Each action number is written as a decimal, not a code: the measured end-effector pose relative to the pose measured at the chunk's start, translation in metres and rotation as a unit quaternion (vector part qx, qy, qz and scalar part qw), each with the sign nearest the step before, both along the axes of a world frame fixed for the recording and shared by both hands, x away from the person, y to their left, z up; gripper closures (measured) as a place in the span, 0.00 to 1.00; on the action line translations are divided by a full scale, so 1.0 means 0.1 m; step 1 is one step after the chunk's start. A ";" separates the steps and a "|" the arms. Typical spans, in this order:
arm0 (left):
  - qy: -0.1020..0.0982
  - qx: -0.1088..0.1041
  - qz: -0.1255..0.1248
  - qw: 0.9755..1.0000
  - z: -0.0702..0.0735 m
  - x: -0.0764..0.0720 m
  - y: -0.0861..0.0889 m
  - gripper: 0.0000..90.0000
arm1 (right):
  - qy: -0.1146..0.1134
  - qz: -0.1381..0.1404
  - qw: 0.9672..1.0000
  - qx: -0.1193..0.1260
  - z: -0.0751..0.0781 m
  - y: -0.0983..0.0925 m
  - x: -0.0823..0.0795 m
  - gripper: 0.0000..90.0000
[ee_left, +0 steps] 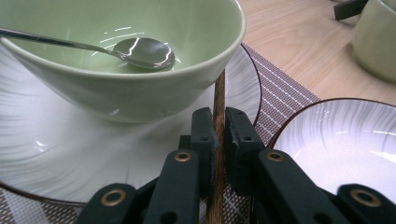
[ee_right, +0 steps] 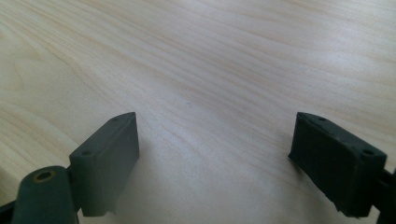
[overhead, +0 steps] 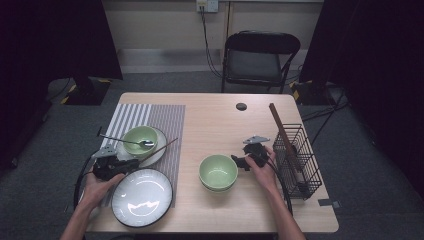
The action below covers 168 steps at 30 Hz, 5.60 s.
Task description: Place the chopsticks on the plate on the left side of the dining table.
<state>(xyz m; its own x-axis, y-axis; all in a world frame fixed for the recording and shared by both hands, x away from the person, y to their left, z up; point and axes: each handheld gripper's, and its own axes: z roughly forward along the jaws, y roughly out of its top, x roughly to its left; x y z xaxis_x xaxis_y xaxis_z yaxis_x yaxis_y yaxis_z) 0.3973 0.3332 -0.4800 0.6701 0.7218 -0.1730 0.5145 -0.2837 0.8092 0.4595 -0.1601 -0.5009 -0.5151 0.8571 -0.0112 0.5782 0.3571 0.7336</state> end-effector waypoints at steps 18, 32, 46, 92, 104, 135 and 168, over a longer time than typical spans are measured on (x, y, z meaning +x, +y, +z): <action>0.009 -0.005 0.006 1.000 0.00 0.04 0.01 0.92 | 0.000 0.002 1.000 -0.001 0.00 0.00 0.01 0.16; 0.009 -0.004 0.004 1.000 0.01 0.01 0.05 0.92 | 0.000 0.002 1.000 0.000 0.00 0.00 0.01 0.16; -0.002 -0.016 0.013 1.000 0.03 -0.03 0.11 0.79 | 0.000 0.002 1.000 0.000 0.00 0.00 0.01 0.16; -0.011 0.006 -0.042 0.999 0.38 -0.02 -0.86 0.22 | -0.012 0.002 1.000 0.016 0.39 0.10 0.05 0.25; -0.002 0.007 -0.046 0.999 0.33 0.00 -0.83 0.22 | -0.051 0.046 0.994 0.083 1.03 0.16 -0.02 0.23; -0.009 0.017 -0.040 0.999 0.32 0.01 -0.78 0.23 | -0.104 0.047 0.986 0.125 1.80 -0.41 -0.07 0.39; -0.009 0.014 -0.038 0.999 0.32 0.02 -0.78 0.25 | -0.069 -0.018 0.991 0.112 1.58 -0.87 0.04 0.39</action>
